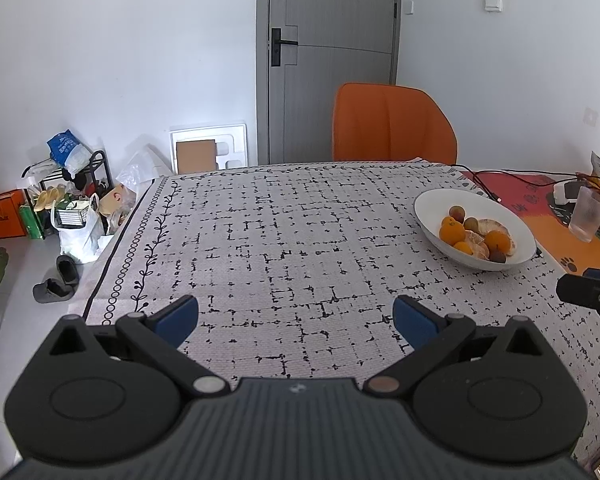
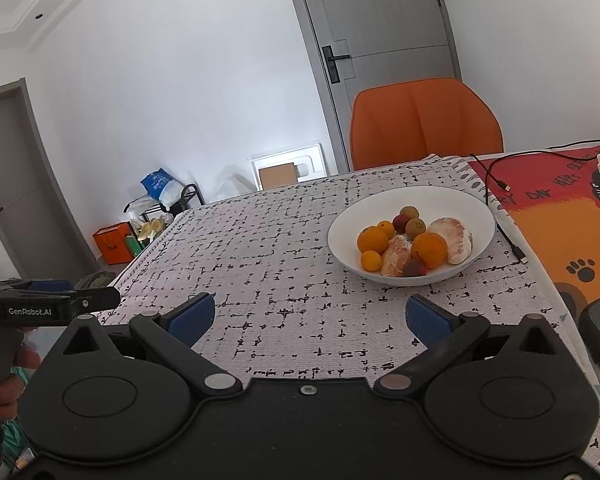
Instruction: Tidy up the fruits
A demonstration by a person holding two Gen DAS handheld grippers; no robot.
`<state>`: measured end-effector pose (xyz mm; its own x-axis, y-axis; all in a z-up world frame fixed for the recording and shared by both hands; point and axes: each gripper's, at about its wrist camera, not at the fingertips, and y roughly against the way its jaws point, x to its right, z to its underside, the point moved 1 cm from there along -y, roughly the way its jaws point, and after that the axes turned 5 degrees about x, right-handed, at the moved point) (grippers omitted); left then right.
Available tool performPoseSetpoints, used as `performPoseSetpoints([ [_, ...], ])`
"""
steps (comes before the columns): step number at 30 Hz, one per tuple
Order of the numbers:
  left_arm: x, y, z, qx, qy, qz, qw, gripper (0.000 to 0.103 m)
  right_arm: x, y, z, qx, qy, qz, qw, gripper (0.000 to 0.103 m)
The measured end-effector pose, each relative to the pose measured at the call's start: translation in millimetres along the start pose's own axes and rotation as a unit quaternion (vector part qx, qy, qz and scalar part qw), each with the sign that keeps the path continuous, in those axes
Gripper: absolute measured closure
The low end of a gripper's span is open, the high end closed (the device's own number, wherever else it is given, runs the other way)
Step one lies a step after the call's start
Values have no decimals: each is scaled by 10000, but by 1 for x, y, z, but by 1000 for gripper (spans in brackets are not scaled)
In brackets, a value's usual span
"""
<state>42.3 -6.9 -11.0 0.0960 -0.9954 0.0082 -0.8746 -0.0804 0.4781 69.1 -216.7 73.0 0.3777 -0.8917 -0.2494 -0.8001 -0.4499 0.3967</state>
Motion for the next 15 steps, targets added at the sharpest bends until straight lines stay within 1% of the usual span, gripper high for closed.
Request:
performPoseSetpoints([
  [15,-3,2,-1,15,25,-17,10000,1,-1,-1,0,-14,-5,-4,10000,0],
])
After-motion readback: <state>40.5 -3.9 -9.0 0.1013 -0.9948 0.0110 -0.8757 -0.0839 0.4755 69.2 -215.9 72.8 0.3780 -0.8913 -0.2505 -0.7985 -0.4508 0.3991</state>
